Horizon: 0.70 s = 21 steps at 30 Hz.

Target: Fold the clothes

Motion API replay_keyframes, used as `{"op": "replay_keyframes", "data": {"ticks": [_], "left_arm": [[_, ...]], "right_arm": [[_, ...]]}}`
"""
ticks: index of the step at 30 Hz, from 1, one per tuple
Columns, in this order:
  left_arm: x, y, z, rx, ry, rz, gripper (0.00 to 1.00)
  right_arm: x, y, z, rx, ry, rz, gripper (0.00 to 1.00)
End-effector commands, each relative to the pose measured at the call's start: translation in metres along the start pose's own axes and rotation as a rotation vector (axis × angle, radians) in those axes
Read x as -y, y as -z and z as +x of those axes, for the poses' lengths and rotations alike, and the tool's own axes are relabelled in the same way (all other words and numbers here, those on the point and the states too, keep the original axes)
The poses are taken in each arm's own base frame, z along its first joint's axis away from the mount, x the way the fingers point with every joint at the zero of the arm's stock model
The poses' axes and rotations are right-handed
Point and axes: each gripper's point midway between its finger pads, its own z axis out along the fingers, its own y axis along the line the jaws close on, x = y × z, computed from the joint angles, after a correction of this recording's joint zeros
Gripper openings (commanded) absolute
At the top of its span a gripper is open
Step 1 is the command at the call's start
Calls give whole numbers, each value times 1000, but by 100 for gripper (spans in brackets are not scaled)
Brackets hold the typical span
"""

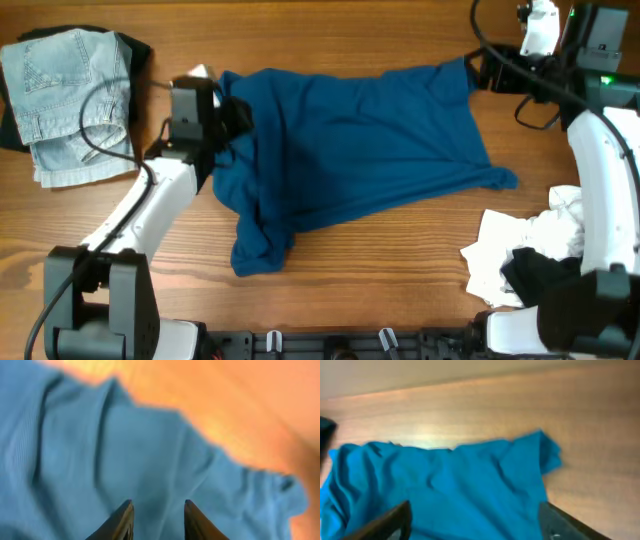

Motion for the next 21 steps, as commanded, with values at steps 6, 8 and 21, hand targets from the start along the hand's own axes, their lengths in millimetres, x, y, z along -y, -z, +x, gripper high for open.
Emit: {"op": "replay_keyframes", "data": {"ticks": [6, 8, 21], "left_arm": [[-10, -14, -58, 77, -57, -63, 31], [-22, -26, -53, 29, -34, -87, 31], [-33, -54, -77, 16, -26, -125, 31]], "right_arm": [[-84, 49, -11, 86, 205, -96, 98], [-87, 53, -11, 95, 223, -57, 99], [-98, 66, 11, 32, 230, -54, 99]]}}
